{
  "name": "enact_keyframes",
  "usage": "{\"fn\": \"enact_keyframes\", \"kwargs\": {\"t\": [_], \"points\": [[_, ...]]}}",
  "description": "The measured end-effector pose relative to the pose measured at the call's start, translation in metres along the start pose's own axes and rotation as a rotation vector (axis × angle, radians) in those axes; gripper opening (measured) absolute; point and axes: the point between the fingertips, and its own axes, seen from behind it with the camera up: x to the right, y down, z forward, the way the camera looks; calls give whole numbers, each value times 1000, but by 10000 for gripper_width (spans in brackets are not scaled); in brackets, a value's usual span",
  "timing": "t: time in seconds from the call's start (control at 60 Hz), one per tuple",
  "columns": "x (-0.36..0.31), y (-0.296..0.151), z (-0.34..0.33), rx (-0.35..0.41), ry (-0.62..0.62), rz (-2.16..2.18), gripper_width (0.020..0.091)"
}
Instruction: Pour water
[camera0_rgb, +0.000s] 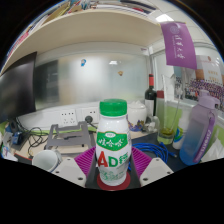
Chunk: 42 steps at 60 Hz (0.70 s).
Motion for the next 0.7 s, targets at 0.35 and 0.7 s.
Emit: {"fn": "enact_keyframes", "kwargs": {"t": [0.35, 0.7], "points": [[-3, 28, -56, -164, -40, -59, 862], [3, -25, -163, -235, -77, -60, 859]]}}
